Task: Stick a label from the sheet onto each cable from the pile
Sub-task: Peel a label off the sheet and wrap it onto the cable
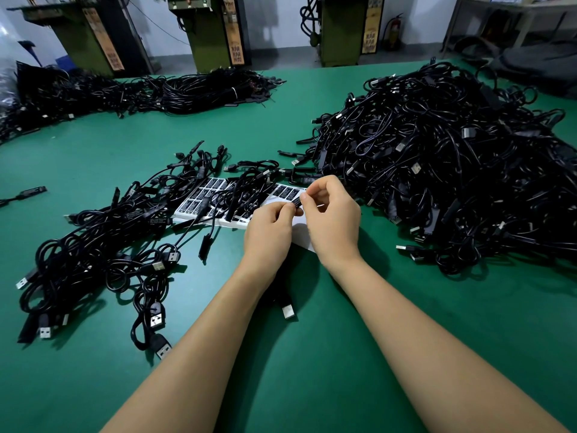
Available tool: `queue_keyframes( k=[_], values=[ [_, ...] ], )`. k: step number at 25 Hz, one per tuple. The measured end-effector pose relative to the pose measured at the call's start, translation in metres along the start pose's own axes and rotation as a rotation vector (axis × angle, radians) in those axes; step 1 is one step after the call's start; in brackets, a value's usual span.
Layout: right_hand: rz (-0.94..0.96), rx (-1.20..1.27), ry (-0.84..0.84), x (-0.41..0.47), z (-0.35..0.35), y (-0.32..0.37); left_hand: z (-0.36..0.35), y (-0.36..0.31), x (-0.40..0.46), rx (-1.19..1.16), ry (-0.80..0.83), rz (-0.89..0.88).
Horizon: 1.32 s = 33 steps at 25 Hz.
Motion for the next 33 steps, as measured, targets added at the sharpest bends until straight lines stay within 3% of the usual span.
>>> queue_keyframes(
  k=[18,24,33],
  values=[
    [-0.008,0.0,-0.029,0.001,0.002,-0.002,0.001,0.001,-0.002,0.025,-0.017,0.029],
    [-0.064,0.127,-0.109,0.004,0.011,-0.004,0.0,0.002,-0.002,0.016,0.011,0.077],
    [-0.202,0.421,0.025,0.004,0.001,-0.008,0.004,0.001,0.0,-0.196,0.117,0.152]
  ],
)
Point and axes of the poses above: each hand's wrist, its own x-axis towards the middle knuckle, its own z-axis out of the back of the hand, y = z × x, the point moved 5 cm from there along x, towards the middle knuckle
